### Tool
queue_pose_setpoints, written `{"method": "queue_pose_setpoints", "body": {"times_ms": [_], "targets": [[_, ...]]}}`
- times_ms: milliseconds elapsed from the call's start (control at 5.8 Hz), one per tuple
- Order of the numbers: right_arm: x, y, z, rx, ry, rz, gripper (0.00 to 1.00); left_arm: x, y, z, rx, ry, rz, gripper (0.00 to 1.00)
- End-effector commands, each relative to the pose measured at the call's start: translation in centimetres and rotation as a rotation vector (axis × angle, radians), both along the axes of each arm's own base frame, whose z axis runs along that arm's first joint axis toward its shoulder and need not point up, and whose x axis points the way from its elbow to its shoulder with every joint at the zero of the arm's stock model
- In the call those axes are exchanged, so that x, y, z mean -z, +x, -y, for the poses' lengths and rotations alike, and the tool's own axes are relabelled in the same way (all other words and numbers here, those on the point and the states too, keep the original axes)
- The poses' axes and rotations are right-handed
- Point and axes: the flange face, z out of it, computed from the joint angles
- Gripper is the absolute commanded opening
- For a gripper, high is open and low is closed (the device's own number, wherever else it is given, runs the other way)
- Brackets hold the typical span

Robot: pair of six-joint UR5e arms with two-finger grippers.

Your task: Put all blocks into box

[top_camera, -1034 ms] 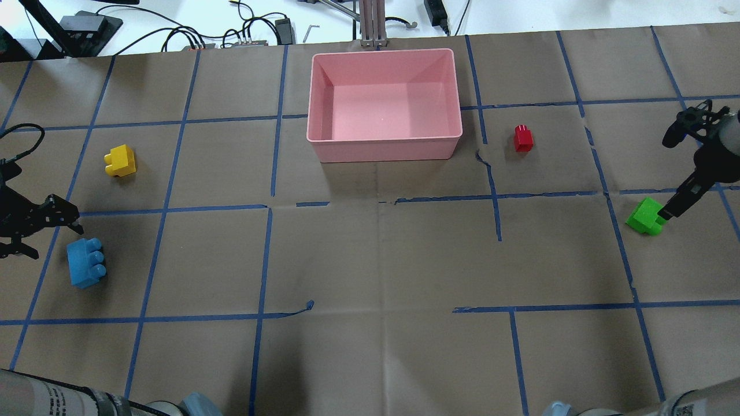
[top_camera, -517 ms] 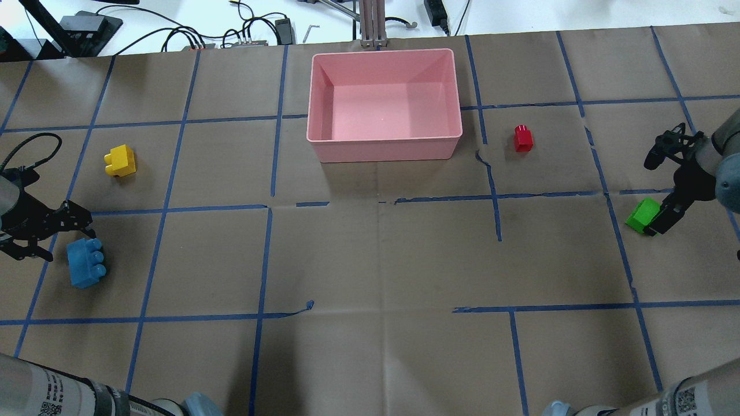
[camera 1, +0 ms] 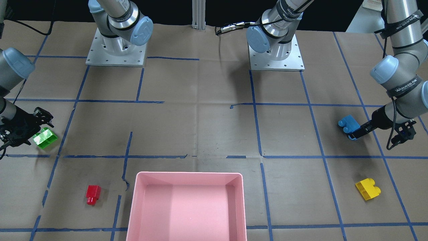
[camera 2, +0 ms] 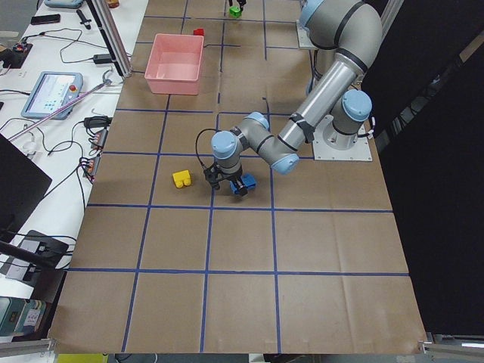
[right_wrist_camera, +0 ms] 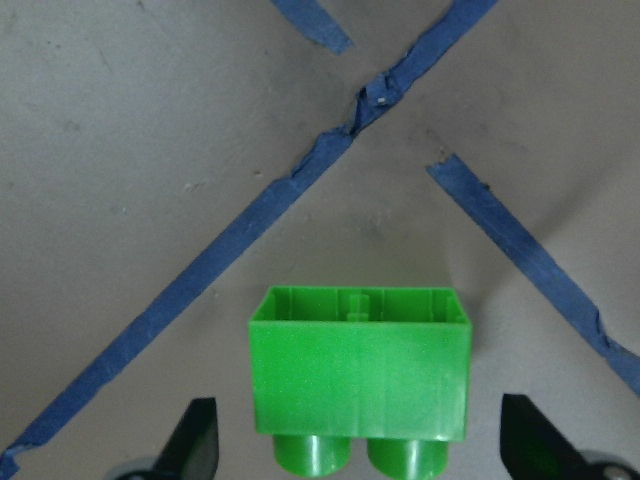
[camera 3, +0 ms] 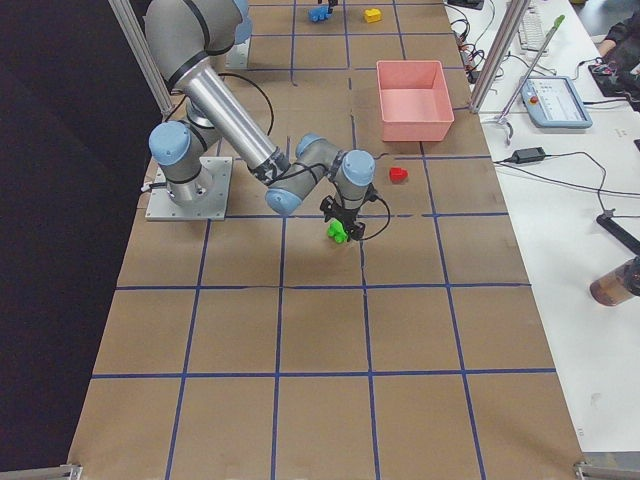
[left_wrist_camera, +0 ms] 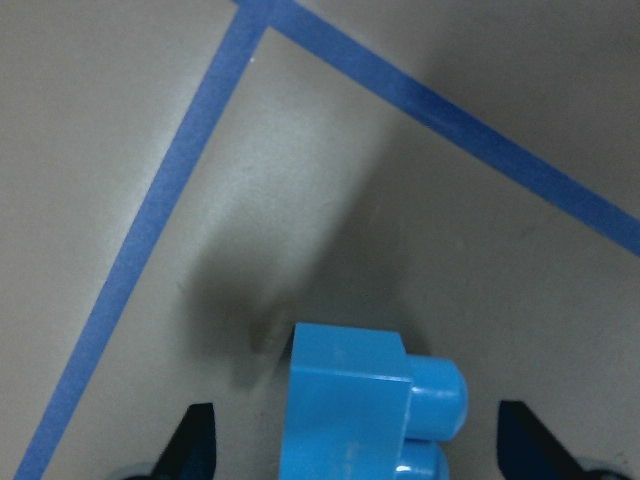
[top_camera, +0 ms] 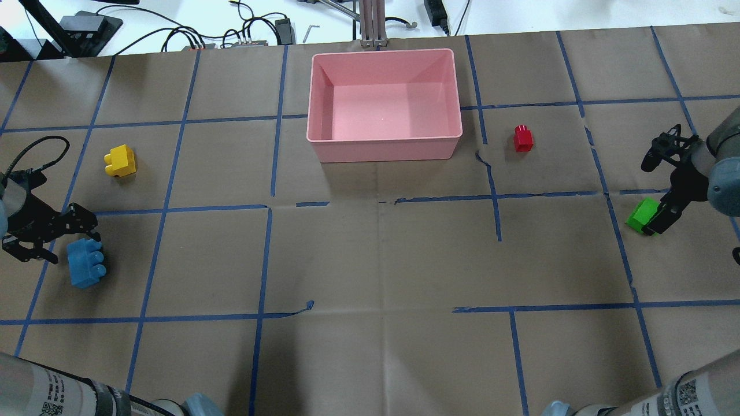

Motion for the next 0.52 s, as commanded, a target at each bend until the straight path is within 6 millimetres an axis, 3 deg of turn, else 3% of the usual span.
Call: {"method": "queue_pose_setpoints", "body": {"times_ms": [0,345], "targets": [[0.47,-0.22,0.21,0.004,0.010,-0.002,0.99,0.71,-0.51,-0.60,0.004,0.015,-0.013,0.98],[0.34,-0.28,0.21,0.002,0.011,-0.006,0.68,1.38,-0.33,-0.52,0.002,0.022,-0.020,0.98]]}}
